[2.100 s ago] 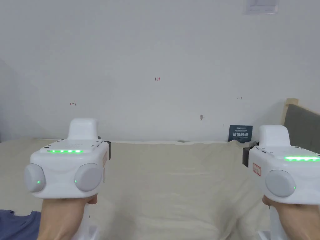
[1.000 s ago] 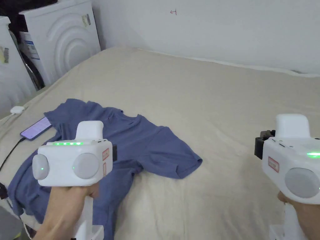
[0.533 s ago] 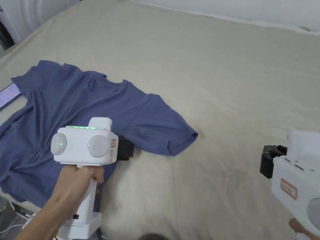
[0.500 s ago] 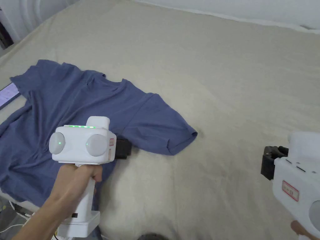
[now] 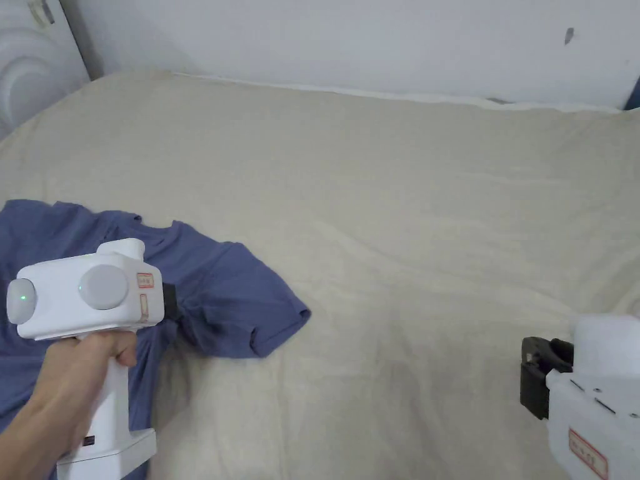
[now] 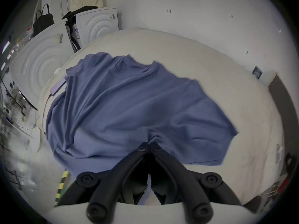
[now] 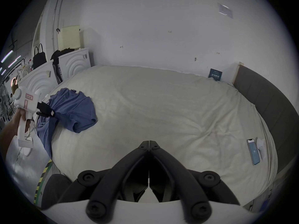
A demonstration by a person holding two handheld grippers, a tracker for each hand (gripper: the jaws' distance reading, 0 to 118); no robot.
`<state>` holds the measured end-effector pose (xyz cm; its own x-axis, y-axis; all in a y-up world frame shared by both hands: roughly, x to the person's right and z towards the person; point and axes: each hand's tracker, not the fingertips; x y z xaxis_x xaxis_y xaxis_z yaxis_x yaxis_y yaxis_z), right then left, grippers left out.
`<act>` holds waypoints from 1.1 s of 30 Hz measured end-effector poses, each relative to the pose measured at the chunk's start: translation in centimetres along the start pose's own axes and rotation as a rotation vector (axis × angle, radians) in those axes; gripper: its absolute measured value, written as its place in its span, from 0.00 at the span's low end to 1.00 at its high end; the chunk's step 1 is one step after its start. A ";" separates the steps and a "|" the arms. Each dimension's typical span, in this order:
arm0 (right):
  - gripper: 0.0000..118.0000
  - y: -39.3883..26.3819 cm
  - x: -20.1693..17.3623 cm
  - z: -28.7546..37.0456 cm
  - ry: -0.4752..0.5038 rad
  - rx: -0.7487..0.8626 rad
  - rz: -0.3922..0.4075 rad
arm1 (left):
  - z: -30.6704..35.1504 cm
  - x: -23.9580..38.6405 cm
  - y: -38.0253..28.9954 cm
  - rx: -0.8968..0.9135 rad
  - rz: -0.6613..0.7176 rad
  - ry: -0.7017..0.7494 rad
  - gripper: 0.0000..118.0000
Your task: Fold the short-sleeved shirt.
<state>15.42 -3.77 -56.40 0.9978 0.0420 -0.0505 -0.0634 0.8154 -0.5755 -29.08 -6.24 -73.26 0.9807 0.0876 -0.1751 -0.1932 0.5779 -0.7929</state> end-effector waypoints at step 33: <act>0.00 -5.7 14.1 4.1 -0.164 -0.075 -0.229 | -1.1 49.0 -8.5 -0.109 -0.707 -0.476 0.95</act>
<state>29.95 -5.43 -50.46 0.9753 -0.0405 0.2170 0.1689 0.7697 -0.6156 20.56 -7.75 -75.67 0.7759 0.0811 0.6256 0.4908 0.5455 -0.6794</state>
